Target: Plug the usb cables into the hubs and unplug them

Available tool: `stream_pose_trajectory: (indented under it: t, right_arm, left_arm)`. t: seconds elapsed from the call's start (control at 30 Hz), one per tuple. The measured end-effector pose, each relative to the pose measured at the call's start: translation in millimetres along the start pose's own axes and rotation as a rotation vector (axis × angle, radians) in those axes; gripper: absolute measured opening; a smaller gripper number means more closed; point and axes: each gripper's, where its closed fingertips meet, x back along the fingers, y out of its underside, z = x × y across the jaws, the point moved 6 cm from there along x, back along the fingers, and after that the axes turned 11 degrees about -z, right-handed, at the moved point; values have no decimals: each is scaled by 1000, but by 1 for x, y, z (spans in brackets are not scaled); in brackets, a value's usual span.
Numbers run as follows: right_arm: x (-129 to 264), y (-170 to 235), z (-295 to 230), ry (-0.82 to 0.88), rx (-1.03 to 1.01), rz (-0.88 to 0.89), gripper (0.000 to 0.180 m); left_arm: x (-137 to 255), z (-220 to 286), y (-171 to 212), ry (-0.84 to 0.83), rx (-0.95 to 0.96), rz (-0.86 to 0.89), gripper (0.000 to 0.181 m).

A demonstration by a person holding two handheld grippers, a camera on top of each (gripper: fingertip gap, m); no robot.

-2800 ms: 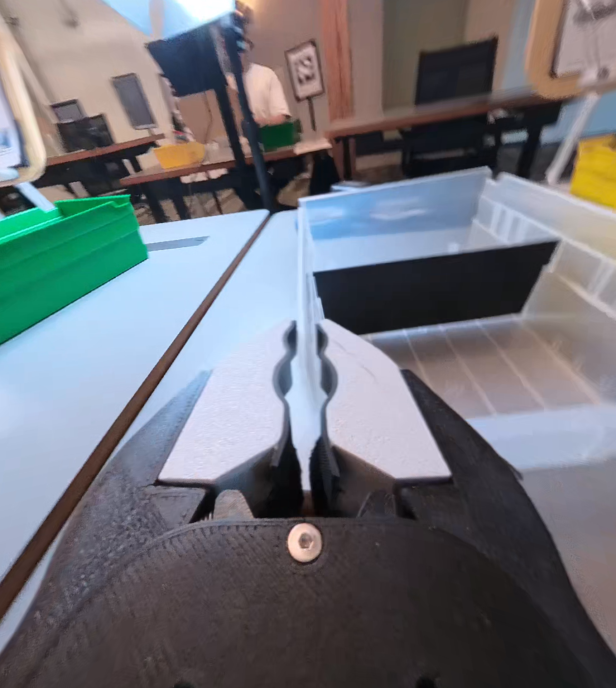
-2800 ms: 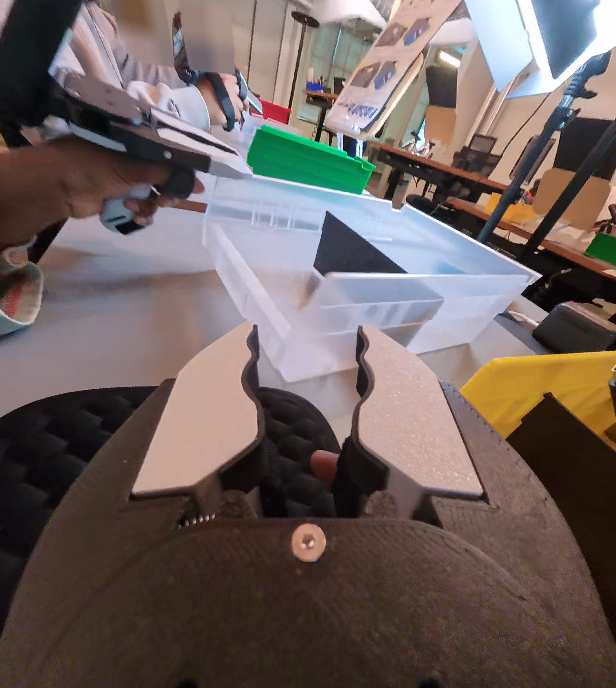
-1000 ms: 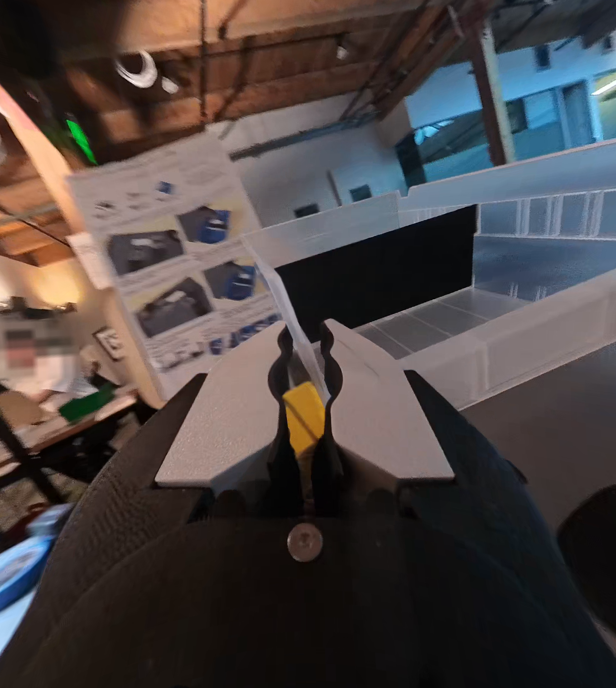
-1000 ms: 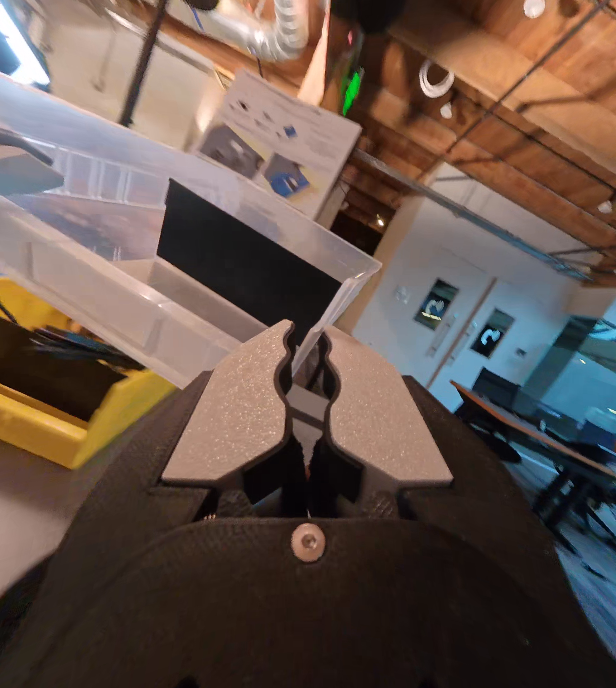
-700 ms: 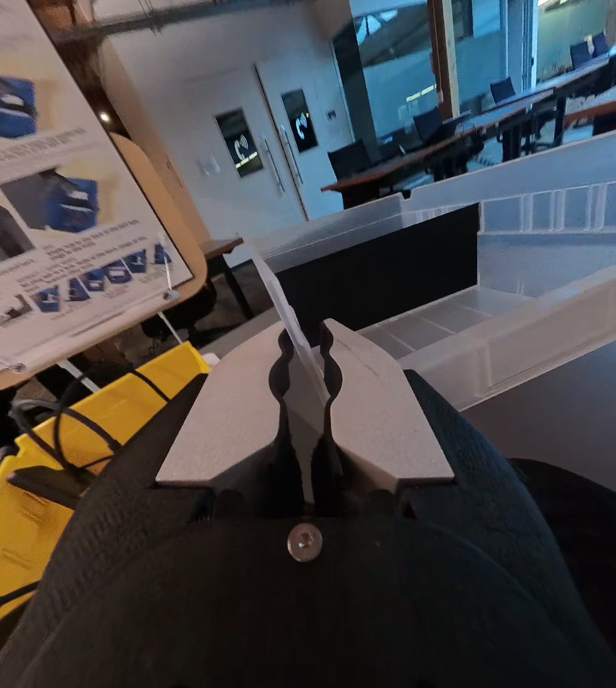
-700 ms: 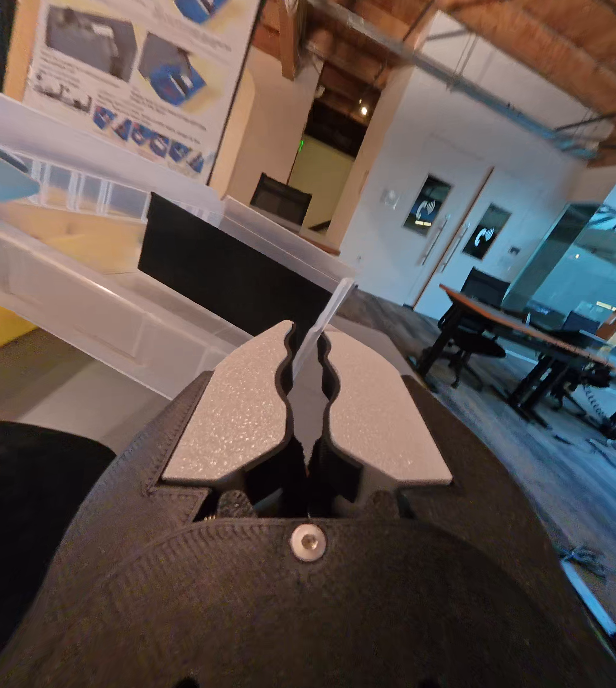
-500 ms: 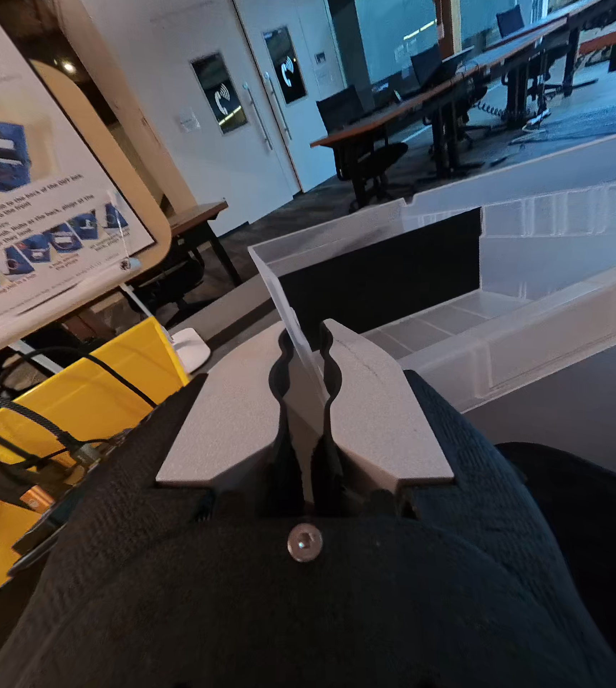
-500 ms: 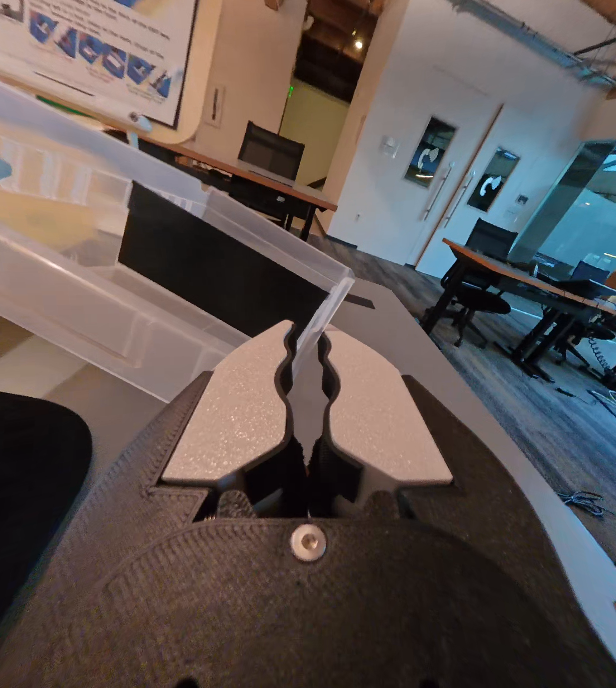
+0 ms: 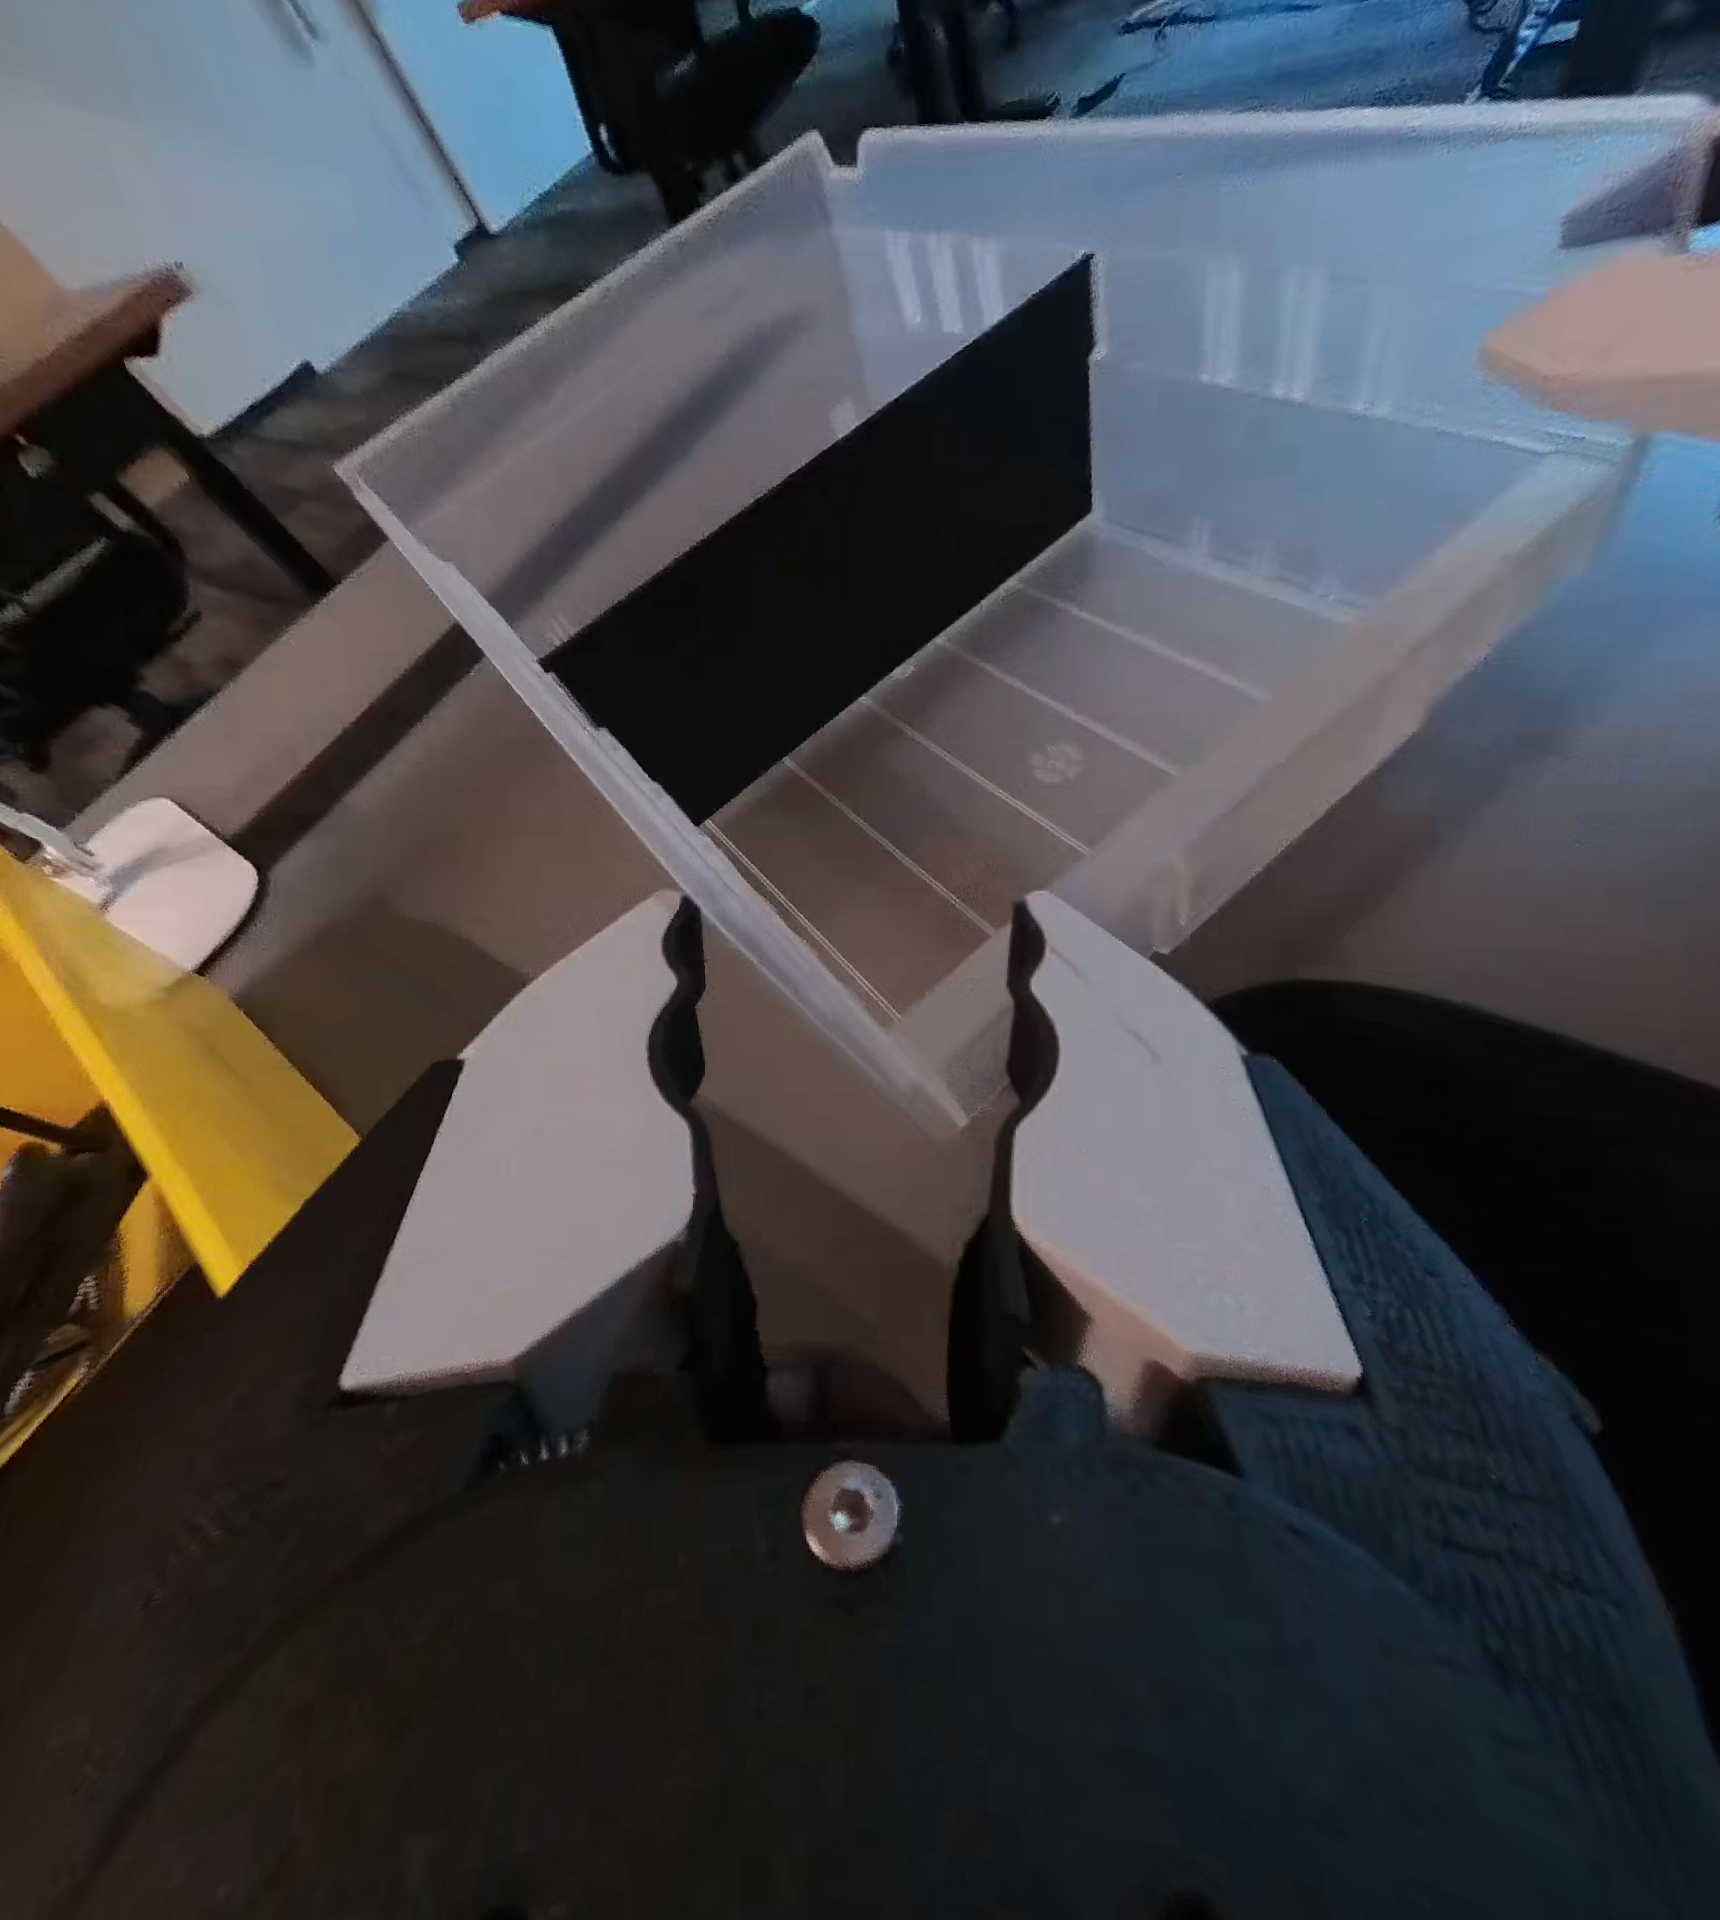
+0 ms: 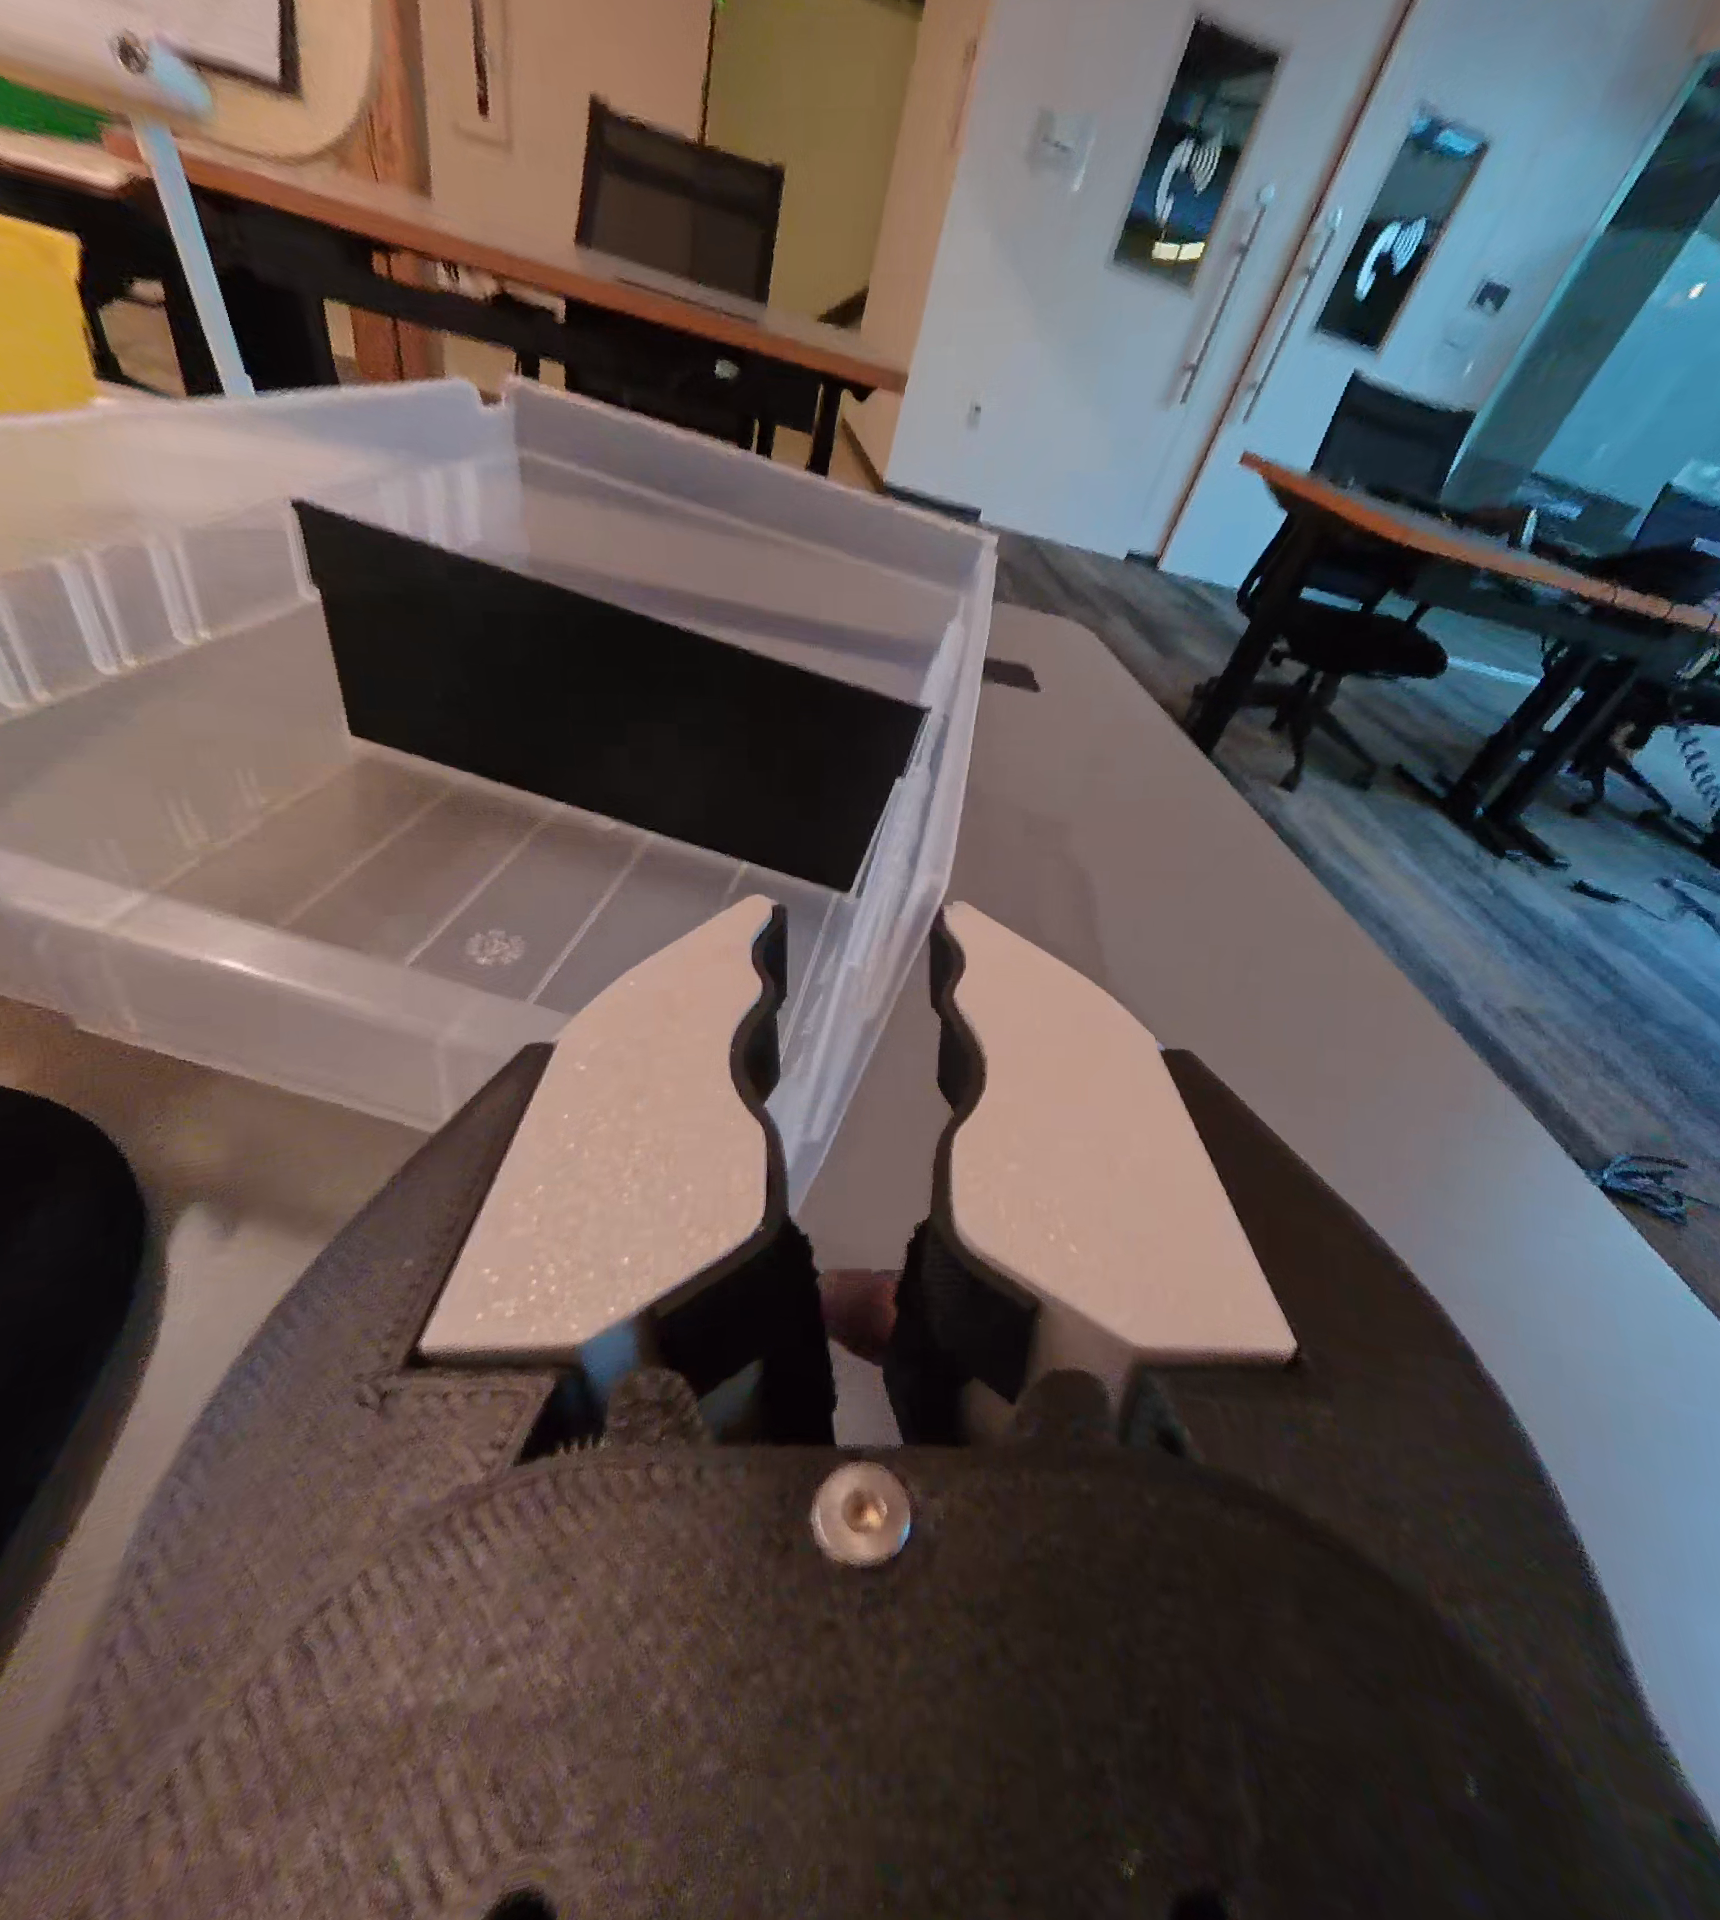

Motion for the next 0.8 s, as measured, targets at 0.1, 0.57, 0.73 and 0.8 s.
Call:
stream_pose_trajectory:
  t: [0.1,0.57,0.73,0.8]
  right_arm:
    - [12,-13,-1,35,103,172,38]
    - [-13,18,-80,-115,1097,-67,55]
    - [-18,17,-72,-44,1074,-109,36]
    - [-18,18,-69,-40,1053,-118,36]
  left_arm:
    - [25,0,-1,-27,-70,72,58]
    - [69,-81,132,-211,-575,-413,52]
    - [72,-105,145,-251,-610,-483,33]
    - [77,-115,154,-270,-589,-498,34]
